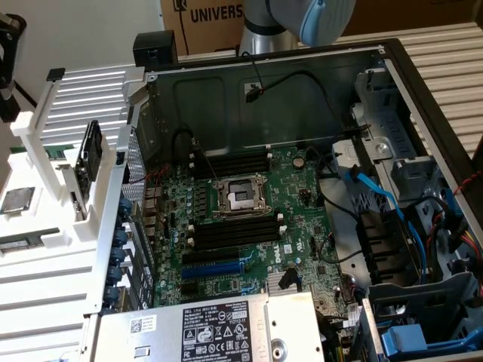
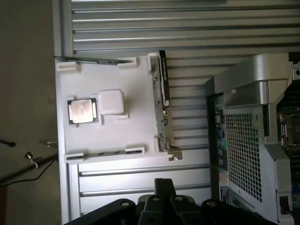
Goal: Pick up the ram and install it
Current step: 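Reach for the ram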
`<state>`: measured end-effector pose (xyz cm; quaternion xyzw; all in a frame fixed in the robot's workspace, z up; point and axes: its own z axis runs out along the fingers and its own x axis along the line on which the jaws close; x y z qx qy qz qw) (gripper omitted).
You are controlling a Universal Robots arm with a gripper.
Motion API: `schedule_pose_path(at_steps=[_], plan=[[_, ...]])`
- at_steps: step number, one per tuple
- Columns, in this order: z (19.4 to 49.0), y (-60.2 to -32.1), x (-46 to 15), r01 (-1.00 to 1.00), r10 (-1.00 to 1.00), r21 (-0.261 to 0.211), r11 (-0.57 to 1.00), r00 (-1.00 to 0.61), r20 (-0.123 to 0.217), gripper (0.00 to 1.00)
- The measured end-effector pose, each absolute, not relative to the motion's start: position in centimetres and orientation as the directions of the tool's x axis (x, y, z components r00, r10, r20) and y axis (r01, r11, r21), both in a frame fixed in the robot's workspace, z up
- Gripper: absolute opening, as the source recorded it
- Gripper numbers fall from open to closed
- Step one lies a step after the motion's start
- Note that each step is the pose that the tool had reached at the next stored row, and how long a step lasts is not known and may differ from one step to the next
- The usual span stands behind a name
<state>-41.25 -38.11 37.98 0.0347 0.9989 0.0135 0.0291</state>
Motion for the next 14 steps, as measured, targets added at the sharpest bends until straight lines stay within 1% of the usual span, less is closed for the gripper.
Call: schedule_pose_path(at_steps=[5,8,14], plan=[[37.9,-38.1,-43.5,0.069,0.07,0.029,0.997,-0.996,-0.057,0.1],[37.5,-37.6,-46.7,0.069,0.07,0.029,0.997,-0.996,-0.057,0.1],[37.1,-36.6,-49.5,0.069,0.07,0.028,0.997,-0.996,-0.057,0.1]])
